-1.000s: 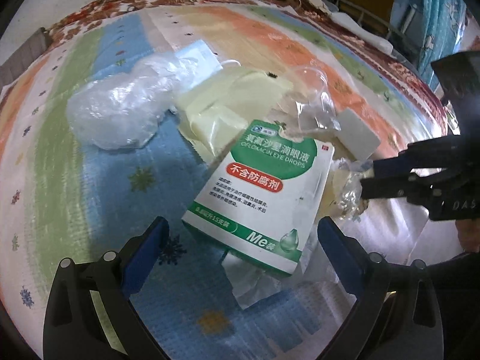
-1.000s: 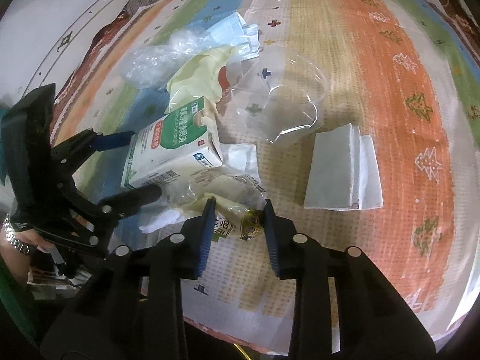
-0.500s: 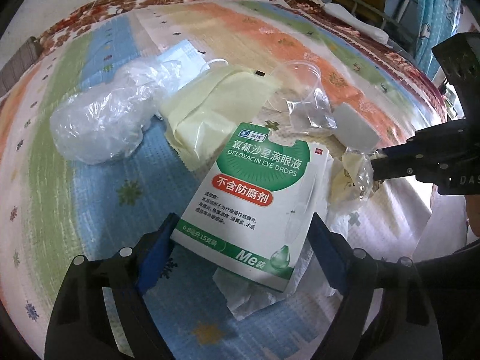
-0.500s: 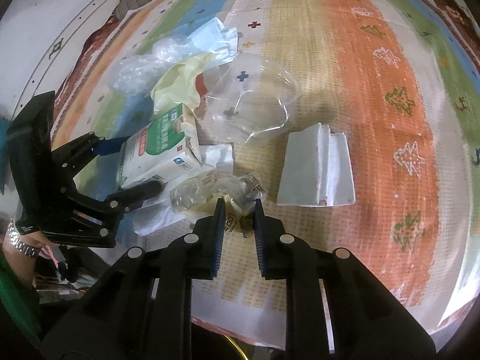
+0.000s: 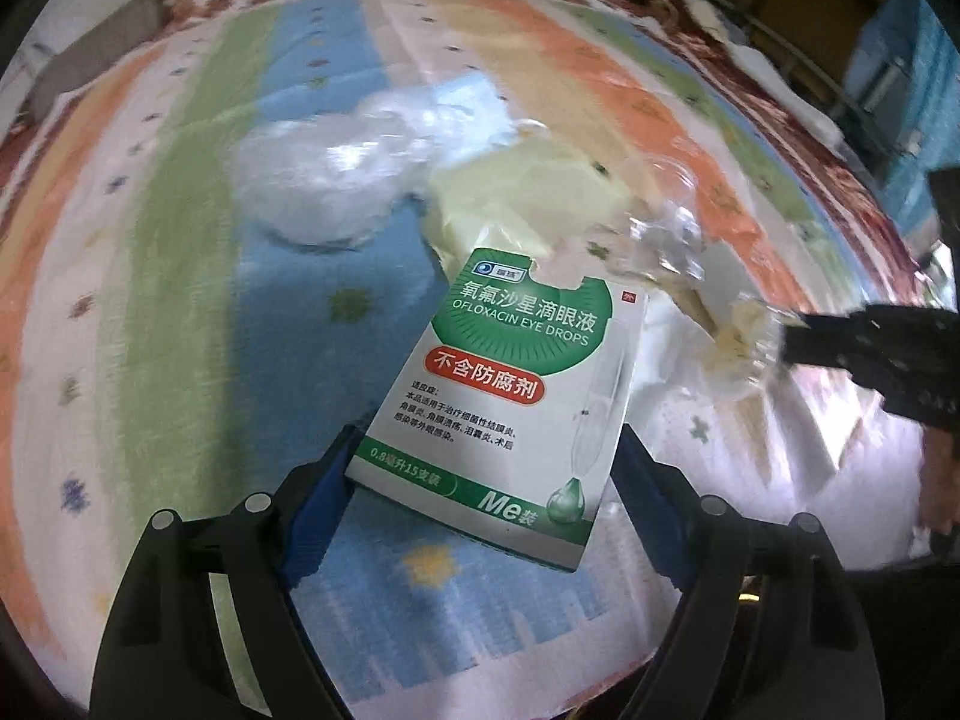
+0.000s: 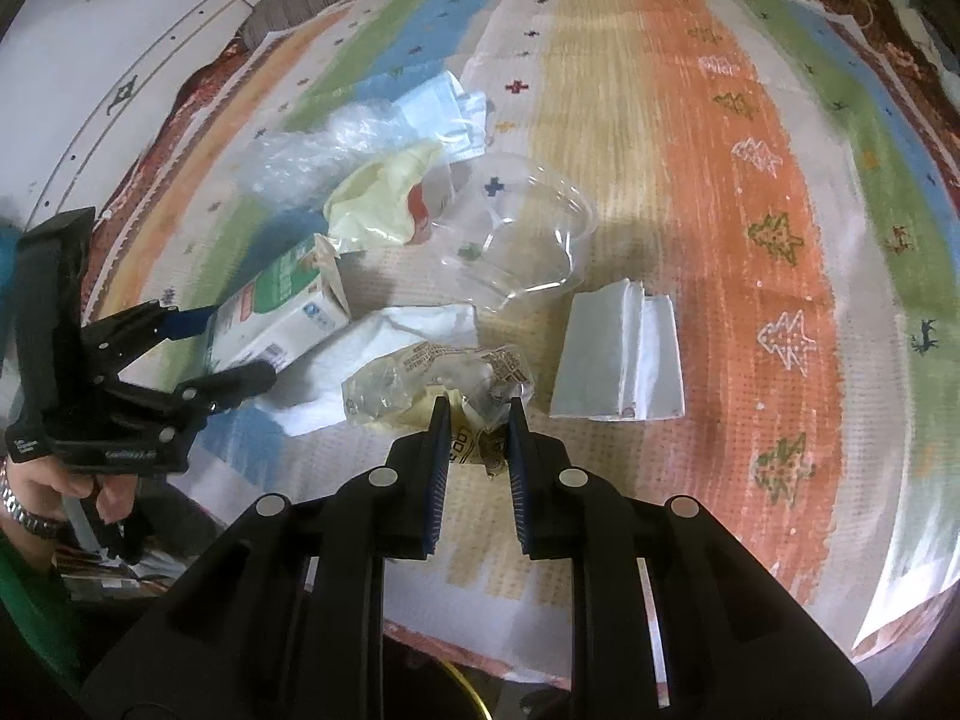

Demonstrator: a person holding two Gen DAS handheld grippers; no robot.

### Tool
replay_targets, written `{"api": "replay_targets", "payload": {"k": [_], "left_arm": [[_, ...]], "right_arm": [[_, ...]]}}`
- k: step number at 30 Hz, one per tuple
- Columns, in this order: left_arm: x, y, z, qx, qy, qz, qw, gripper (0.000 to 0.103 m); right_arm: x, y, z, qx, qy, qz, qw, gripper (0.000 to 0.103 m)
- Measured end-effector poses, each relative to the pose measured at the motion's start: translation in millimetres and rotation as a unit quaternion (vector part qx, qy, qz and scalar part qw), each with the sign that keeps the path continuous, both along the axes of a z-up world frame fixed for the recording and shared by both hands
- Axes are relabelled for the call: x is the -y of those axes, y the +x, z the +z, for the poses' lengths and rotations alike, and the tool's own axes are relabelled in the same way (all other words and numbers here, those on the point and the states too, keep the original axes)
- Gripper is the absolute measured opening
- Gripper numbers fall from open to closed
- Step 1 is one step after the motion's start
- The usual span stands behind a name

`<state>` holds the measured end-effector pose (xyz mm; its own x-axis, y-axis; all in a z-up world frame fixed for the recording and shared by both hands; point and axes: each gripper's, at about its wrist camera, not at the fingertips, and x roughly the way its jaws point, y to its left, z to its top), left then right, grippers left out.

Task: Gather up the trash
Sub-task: 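Grasp the crumpled clear-gold wrapper with right tool while left tool grasps eye-drops packet, then carry the wrapper with right tool while left tool carries the packet over the bin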

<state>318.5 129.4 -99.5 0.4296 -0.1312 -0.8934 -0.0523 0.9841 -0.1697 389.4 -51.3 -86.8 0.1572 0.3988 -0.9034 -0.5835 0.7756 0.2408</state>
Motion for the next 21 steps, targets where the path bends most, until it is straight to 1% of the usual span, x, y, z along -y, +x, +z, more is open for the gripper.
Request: {"api": "replay_targets", "payload": {"k": [3, 5, 8, 11, 15, 19, 21], "left_arm": [[-4, -5, 9, 0.002, 0.011, 0.039, 0.9992, 0.080], [-3, -10, 16, 0.003, 0.016, 0.053, 0.9985, 0.080], [8, -21, 27, 0.007, 0.021, 0.048, 0.9986, 0.080], [16, -29, 34, 0.001, 0.033, 0.059, 0.9977, 0.080], [25, -38, 45, 0.006, 0.030, 0.071, 0.9970, 0.079], [29, -47, 51, -0.001, 0.019, 0.092, 0.9956, 0.079], [31, -51, 53, -0.001, 0.016, 0.095, 0.9954, 0.079]], "right_arm": [[4, -6, 8, 0.007, 0.006, -0.002, 1.000, 0.017], [7, -11, 14, 0.015, 0.004, -0.005, 1.000, 0.017], [9, -19, 22, 0.021, 0.007, -0.002, 1.000, 0.017], [11, -26, 31, 0.031, 0.012, 0.001, 0.999, 0.017], [14, -35, 42, 0.041, 0.019, 0.001, 0.999, 0.017], [16, -44, 47, 0.053, 0.016, 0.002, 0.998, 0.017], [17, -49, 49, 0.058, 0.013, 0.003, 0.998, 0.017]]}}
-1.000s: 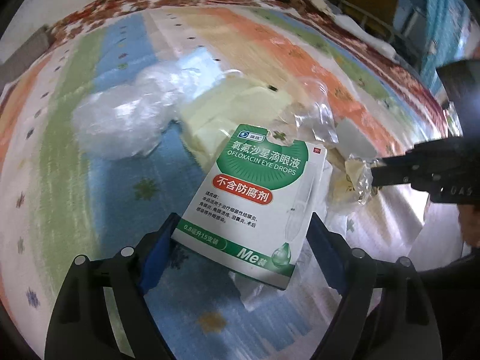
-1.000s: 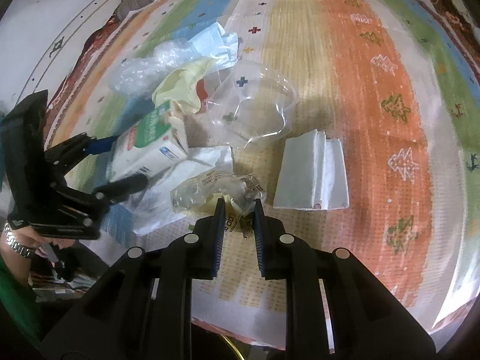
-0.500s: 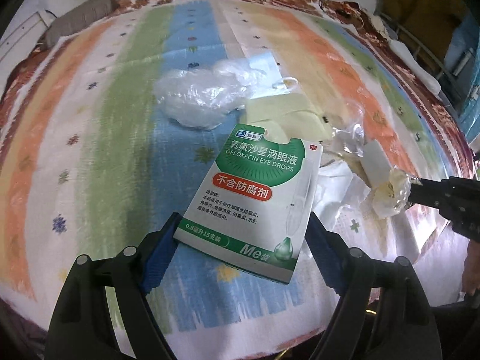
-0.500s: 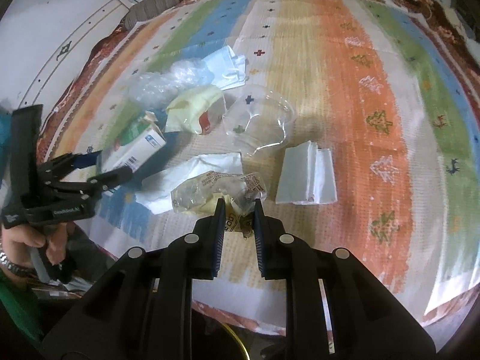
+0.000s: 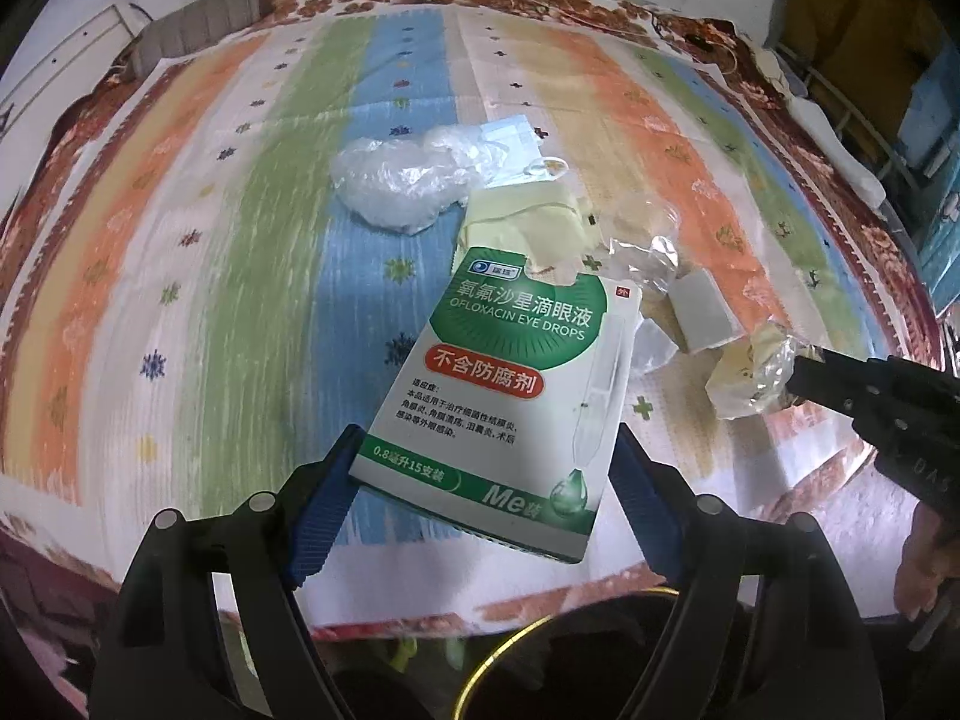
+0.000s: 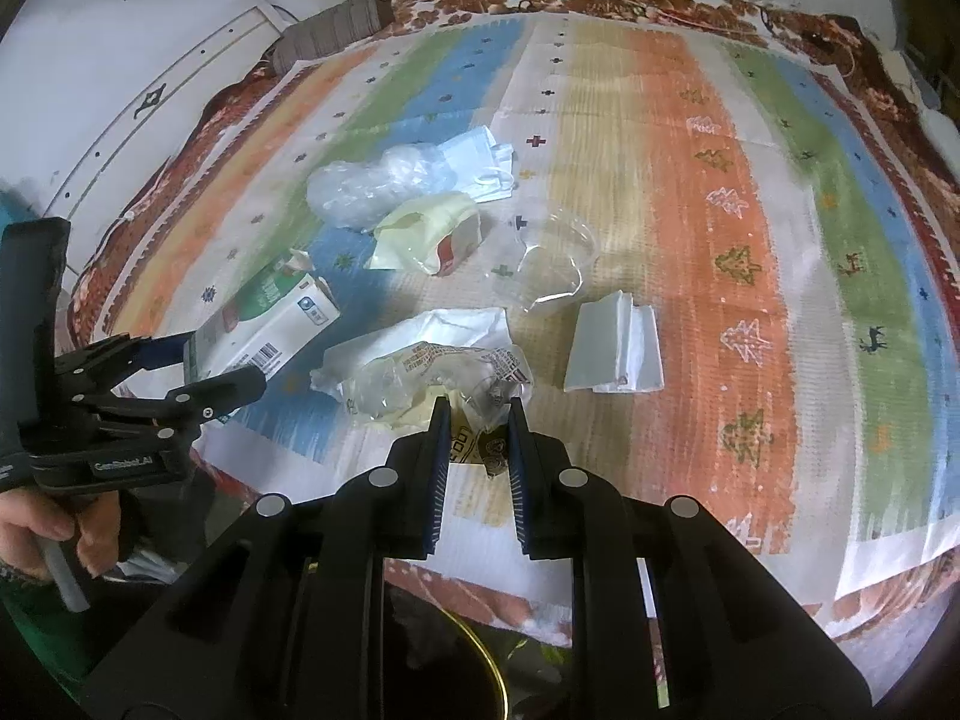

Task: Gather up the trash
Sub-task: 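Carry the wrapper with right tool while left tool carries the packet over the bin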

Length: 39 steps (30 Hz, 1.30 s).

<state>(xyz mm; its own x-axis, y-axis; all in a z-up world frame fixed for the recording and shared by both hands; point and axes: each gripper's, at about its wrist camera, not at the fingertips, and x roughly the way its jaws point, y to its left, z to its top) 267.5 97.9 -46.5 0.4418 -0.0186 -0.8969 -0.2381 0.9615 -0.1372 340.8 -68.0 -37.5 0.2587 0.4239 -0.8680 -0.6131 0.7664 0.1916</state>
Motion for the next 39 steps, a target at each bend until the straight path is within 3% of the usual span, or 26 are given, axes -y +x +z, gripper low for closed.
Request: {"api": "replay_targets", "payload": {"k": [7, 13, 20, 29, 39], "left_arm": [[4, -22, 24, 0.042, -0.021, 0.019, 0.9987, 0.079], [6, -37, 30, 0.045, -0.020, 0.030, 0.9983, 0.078], [0, -63, 53, 0.085, -0.060, 0.053, 0.9931, 0.078], [19, -97, 65, 0.113, -0.076, 0.041, 0.9898, 0.078], [31, -140, 71, 0.143, -0.117, 0.042, 0.9818, 0.077]], "right_arm": [[3, -16, 1, 0.010, -0.004, -0.006, 1.000, 0.017], [9, -37, 19, 0.033, 0.015, -0.010, 0.999, 0.017], [23, -67, 35, 0.051, 0.038, -0.014, 0.998, 0.017], [32, -99, 54, 0.091, 0.052, -0.009, 0.994, 0.017], [63, -138, 60, 0.085, 0.089, -0.015, 0.992, 0.017]]}}
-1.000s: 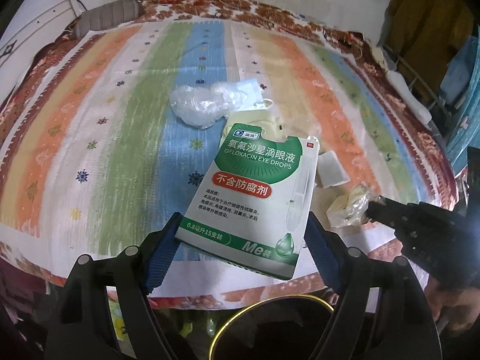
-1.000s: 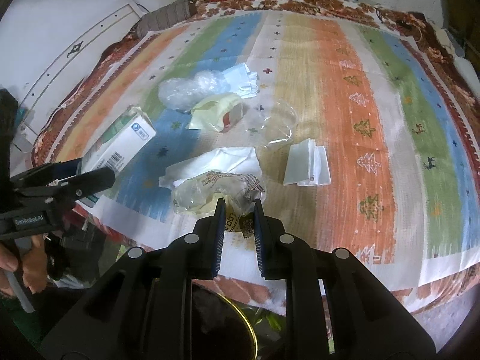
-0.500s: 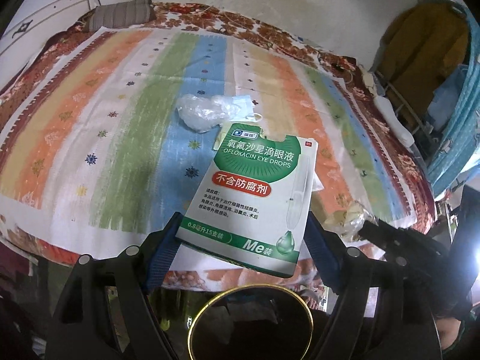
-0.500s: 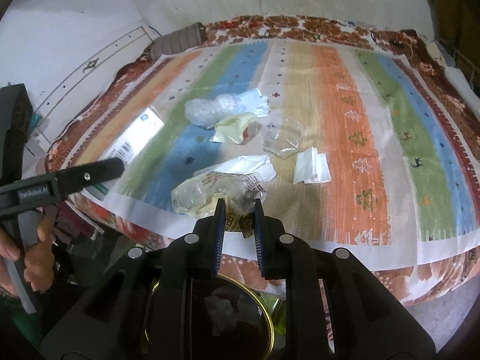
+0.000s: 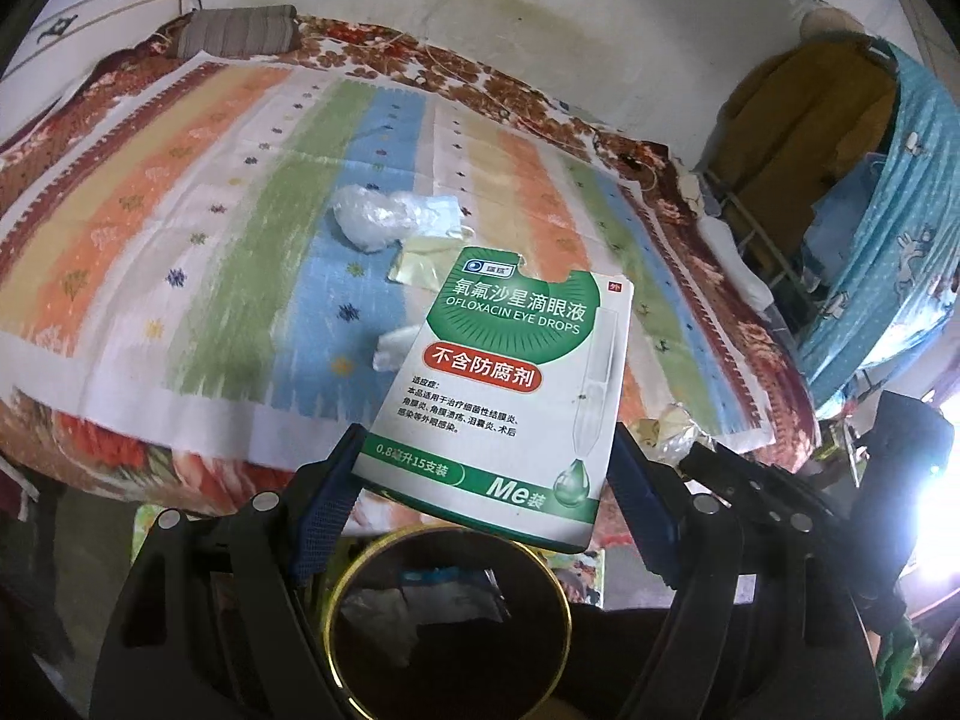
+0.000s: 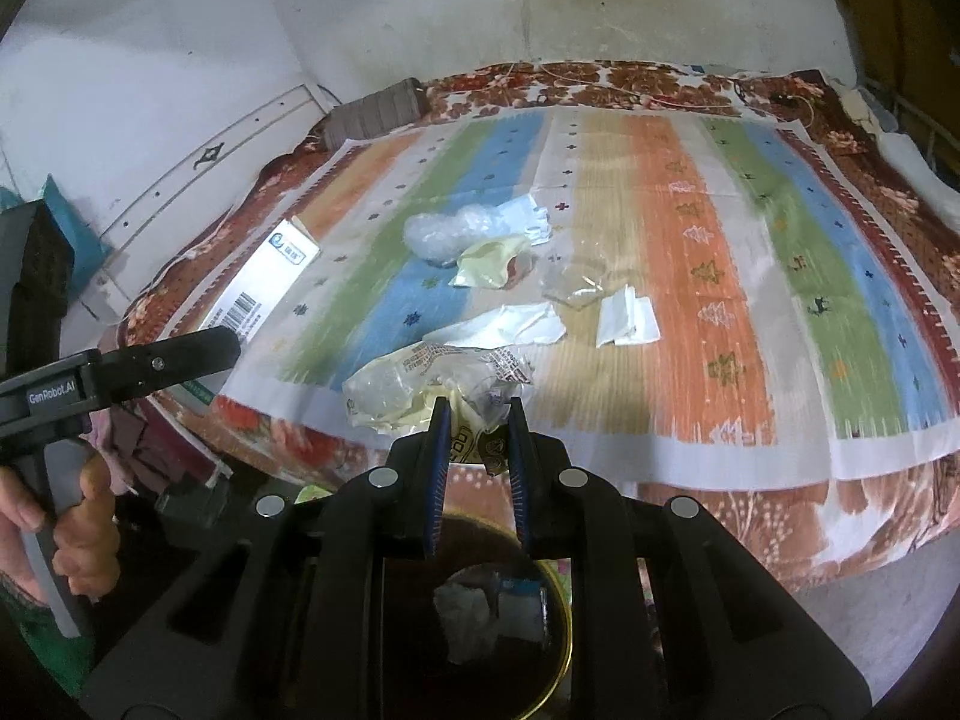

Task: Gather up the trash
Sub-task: 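Carry the wrapper with right tool while left tool carries the packet over the bin, then open right tool to drop the wrapper while left tool drops the packet into bin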

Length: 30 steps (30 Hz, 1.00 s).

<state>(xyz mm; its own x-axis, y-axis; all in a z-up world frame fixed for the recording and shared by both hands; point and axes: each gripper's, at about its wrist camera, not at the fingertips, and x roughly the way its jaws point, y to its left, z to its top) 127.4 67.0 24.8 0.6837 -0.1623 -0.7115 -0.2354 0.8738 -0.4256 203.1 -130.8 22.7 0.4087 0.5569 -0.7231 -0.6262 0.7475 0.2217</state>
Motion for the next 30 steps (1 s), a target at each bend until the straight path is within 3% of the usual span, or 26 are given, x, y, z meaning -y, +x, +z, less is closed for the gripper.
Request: {"api": "replay_targets", "payload": {"k": [10, 19, 25, 30], "left_arm": [[20, -36, -12, 0.005, -0.016, -0.009, 0.9998, 0.077], [42, -59, -31, -0.010, -0.003, -0.016, 0.9998, 0.077], [54, -68, -44, -0.034, 0.009, -0.014, 0.9993, 0.077], [57, -72, -61, -0.067, -0.006, -0.004, 0.9977, 0.077]], "right_arm": [[18, -39, -11, -0.004, 0.006, 0.001, 1.000, 0.017], [36, -68, -31, -0.018, -0.003, -0.013, 1.000, 0.017], [33, -82, -41, -0.020, -0.023, -0.008, 0.999, 0.017], [27, -93, -61, -0.042, -0.051, -0.001, 0.998, 0.018]]}}
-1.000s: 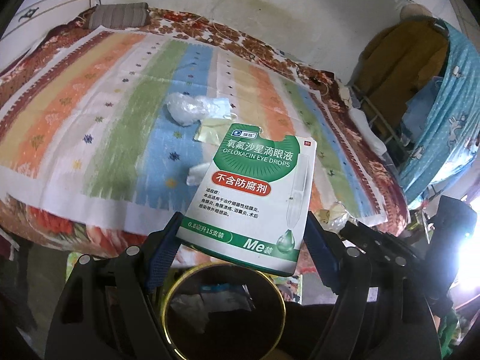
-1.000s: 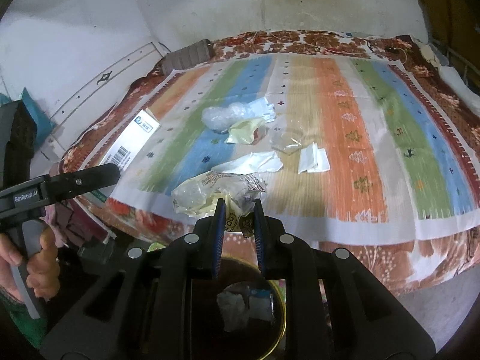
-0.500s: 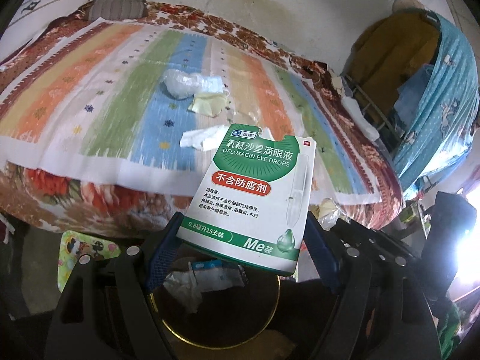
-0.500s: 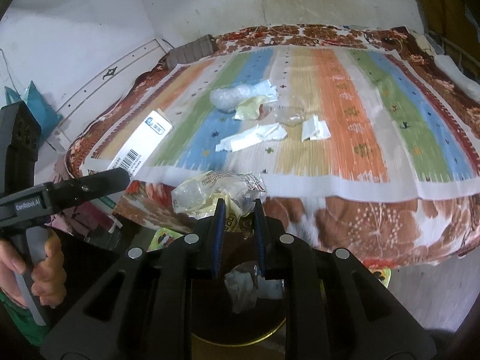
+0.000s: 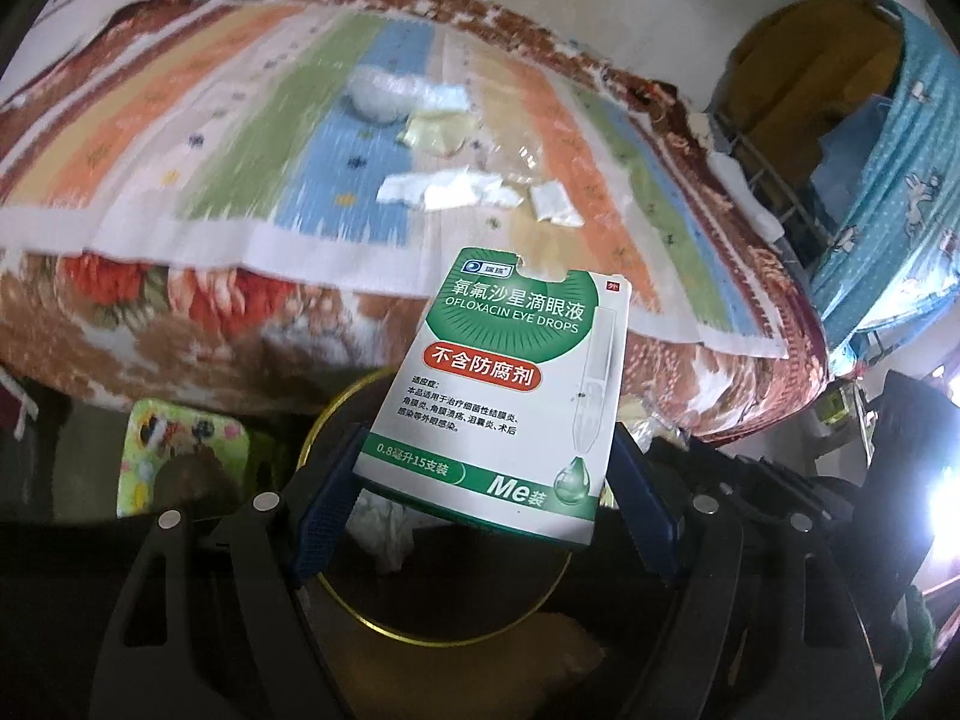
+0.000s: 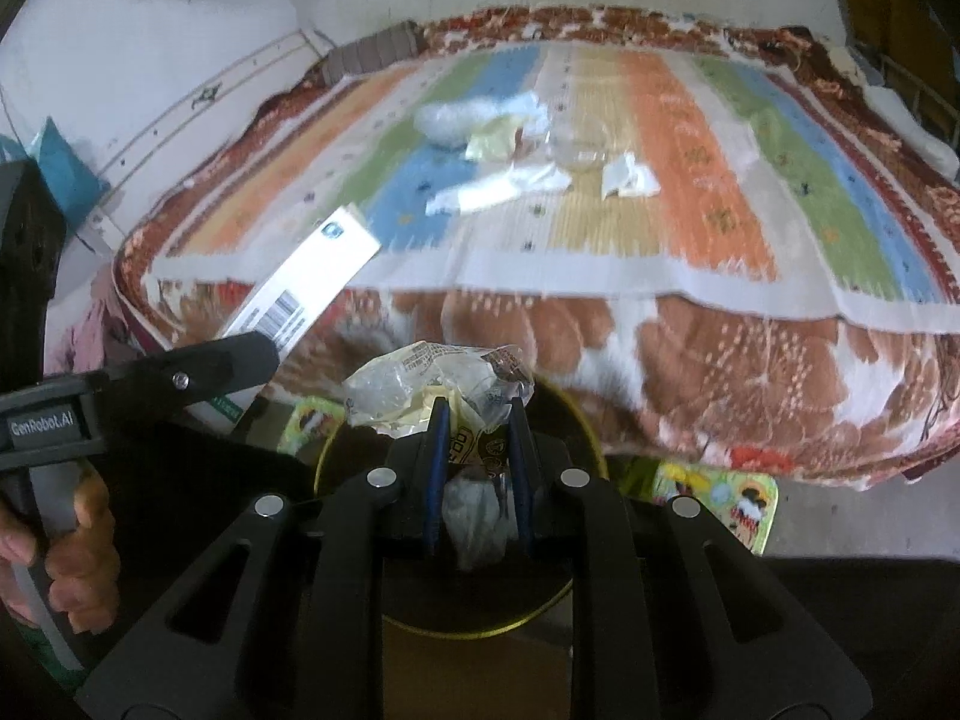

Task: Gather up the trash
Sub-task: 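Open right tool to drop the wrapper while left tool drops the packet into bin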

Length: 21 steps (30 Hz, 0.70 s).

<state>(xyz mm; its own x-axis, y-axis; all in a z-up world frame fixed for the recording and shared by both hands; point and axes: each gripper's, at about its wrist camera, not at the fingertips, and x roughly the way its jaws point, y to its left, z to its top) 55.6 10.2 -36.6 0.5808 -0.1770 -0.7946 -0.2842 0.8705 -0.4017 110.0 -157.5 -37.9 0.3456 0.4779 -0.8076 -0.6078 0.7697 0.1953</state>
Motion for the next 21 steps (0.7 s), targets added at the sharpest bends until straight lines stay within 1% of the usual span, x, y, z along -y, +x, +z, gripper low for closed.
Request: {"api": "replay_targets", "payload": {"k": [1, 4, 8, 9, 12, 15, 16, 17, 18, 21], "left_arm": [[0, 0, -2, -0.005, -0.002, 0.002, 1.0000, 0.077], [-2, 1, -13, -0.027, -0.026, 0.009, 0.9993, 0.077], [-7, 3, -27, -0.053, -0.063, 0.017, 0.9965, 0.077], [-7, 4, -31, -0.059, -0.077, 0.017, 0.9952, 0.077], [-9, 5, -39, -0.073, -0.092, 0.023, 0.9928, 0.077], [-12, 5, -42, -0.079, -0.098, 0.035, 0.9914, 0.078], [-14, 5, -43, -0.079, -0.103, 0.040, 0.9908, 0.081], [-15, 6, -44, -0.080, -0.107, 0.045, 0.9900, 0.091], [-18, 6, -45, -0.083, -0.111, 0.055, 0.9888, 0.097], [-19, 6, -45, -0.082, -0.112, 0.060, 0.9885, 0.097]], "right_arm": [[-2, -1, -5, -0.007, -0.009, 0.001, 1.000, 0.018], [-4, 1, -14, -0.022, -0.019, -0.001, 1.000, 0.019], [-3, 9, -26, -0.058, -0.018, -0.014, 0.998, 0.020], [-5, 9, -28, -0.062, -0.020, -0.012, 0.998, 0.020], [-7, 7, -29, -0.061, -0.026, -0.010, 0.998, 0.021], [-7, 9, -33, -0.071, -0.029, -0.013, 0.997, 0.027], [-7, 10, -34, -0.077, -0.029, -0.013, 0.997, 0.035], [-7, 11, -37, -0.085, -0.026, -0.013, 0.996, 0.044], [-7, 12, -38, -0.090, -0.025, -0.015, 0.996, 0.046], [-6, 13, -39, -0.096, -0.022, -0.017, 0.995, 0.048]]}}
